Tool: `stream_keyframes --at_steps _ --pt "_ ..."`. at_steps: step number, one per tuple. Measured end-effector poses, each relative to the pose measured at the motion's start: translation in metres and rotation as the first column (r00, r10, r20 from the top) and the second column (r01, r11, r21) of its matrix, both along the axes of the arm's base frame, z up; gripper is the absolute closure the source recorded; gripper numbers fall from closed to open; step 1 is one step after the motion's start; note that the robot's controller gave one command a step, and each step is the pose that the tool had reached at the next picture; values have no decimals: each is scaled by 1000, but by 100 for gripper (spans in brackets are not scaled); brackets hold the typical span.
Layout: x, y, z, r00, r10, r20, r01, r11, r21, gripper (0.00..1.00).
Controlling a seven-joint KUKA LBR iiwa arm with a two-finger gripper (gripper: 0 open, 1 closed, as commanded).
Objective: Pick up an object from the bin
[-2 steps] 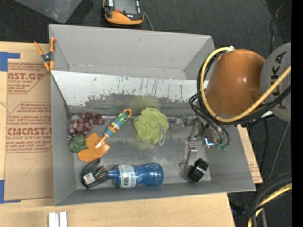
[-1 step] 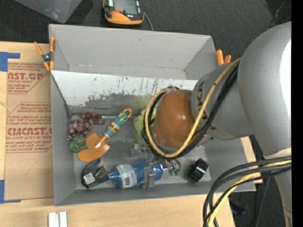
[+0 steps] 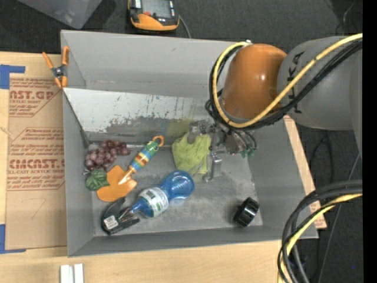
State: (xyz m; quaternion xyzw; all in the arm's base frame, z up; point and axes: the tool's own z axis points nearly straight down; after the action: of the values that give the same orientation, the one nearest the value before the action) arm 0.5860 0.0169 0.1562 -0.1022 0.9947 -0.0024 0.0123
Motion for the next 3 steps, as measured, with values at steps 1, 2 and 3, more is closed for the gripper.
stream_keyframes --at_steps 1,2,3 --pt "-98 121 -56 981 -191 -28 191 982 7 0" --pt "-19 35 -87 997 75 2 -75 997 -4 0" --pt "-97 98 -85 972 -236 -23 236 972 14 100"
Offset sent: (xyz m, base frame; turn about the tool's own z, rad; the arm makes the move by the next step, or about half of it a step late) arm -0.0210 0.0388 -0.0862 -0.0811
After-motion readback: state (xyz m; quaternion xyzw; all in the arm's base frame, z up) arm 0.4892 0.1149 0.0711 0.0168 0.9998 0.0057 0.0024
